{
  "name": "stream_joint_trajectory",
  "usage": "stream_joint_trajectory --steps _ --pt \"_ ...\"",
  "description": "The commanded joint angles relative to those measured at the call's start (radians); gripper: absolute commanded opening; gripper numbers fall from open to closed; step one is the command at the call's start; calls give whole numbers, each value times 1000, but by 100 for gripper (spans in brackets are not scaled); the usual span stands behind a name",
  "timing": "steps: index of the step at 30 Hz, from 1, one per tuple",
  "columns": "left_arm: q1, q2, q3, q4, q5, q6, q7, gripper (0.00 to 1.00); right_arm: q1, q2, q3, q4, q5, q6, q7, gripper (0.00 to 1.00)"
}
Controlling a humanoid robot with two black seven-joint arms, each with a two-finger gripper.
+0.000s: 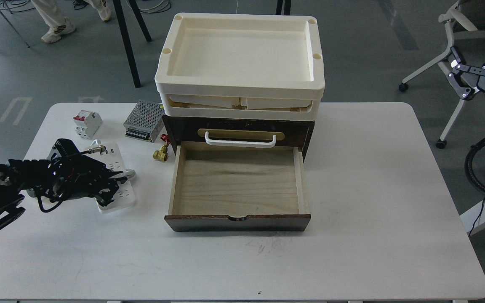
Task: Put charging cable into cabinet
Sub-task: 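Close the left gripper on the power strip and lift it, then carry the power strip with the left gripper into the open drawer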
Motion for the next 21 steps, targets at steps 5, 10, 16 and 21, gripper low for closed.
stream_joint_trajectory --steps 5,10,16,21 --pt "-30 106 -18 -102 0 -18 0 0 -4 0 14 -2 0 0 0 100" --pt "-92 313 -21 -406 -94 -159 0 0 -6 0 14 -3 -1 0 0 100" --pt "-181 502 -35 -806 -377 -378 0 0 -6 0 14 -3 0 0 0 100" --pt "-208 483 -93 -940 -692 -528 0 0 -6 -2 16 -2 0 0 0 100"
